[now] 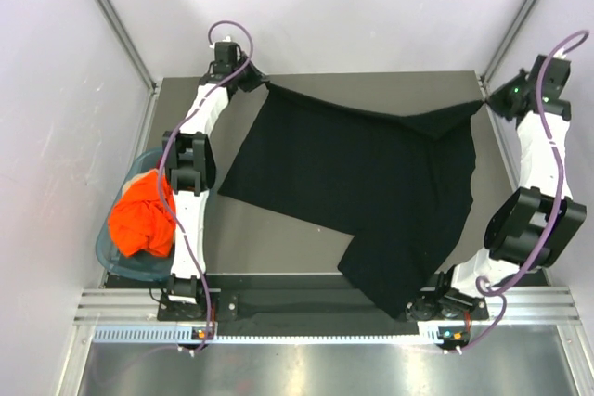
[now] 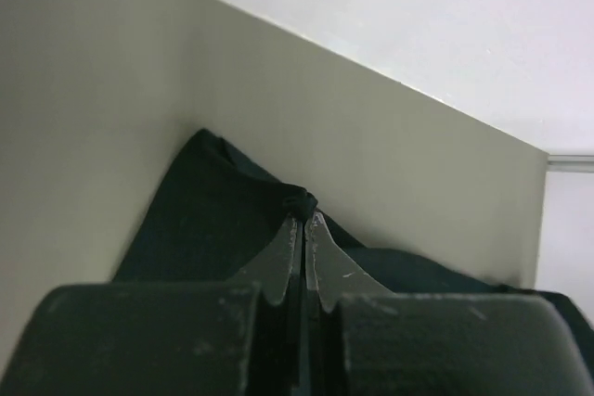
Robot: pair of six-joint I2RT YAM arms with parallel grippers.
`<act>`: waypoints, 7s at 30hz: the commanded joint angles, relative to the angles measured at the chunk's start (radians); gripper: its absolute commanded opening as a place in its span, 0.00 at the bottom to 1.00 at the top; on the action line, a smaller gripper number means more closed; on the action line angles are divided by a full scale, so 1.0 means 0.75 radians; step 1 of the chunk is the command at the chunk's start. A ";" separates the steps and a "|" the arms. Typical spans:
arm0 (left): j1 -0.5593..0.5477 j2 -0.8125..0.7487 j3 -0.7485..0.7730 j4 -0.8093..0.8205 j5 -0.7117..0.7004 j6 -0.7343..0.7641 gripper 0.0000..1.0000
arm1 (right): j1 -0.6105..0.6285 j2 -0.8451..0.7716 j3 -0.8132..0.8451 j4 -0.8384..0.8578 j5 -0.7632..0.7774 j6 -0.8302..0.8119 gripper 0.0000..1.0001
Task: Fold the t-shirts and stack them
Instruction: Fold the tshirt
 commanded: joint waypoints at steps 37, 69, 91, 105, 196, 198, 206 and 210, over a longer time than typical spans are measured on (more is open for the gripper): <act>0.047 -0.181 -0.217 -0.375 -0.021 -0.043 0.00 | -0.047 -0.257 -0.412 -0.197 0.069 -0.125 0.00; 0.047 -0.158 -0.196 -0.467 -0.098 0.014 0.00 | -0.055 -0.332 -0.502 -0.268 -0.051 0.002 0.00; 0.047 -0.105 -0.219 -0.484 -0.115 0.029 0.00 | -0.086 -0.337 -0.698 -0.340 0.155 -0.139 0.00; 0.047 -0.089 -0.227 -0.484 -0.113 0.029 0.00 | -0.086 -0.320 -0.827 -0.305 0.172 -0.164 0.00; -0.554 -0.551 -0.771 -0.101 0.250 0.231 0.44 | 0.623 0.195 -0.416 -0.311 0.335 -0.622 0.44; -0.544 -0.563 -0.793 -0.126 0.245 0.241 0.44 | 0.652 0.238 -0.414 -0.315 0.333 -0.632 0.46; -0.462 -0.618 -0.881 -0.128 0.241 0.231 0.44 | 0.687 0.289 -0.445 -0.287 0.384 -0.642 0.39; -0.439 -0.618 -0.892 -0.124 0.245 0.227 0.44 | 0.689 0.259 -0.422 -0.307 0.396 -0.640 0.27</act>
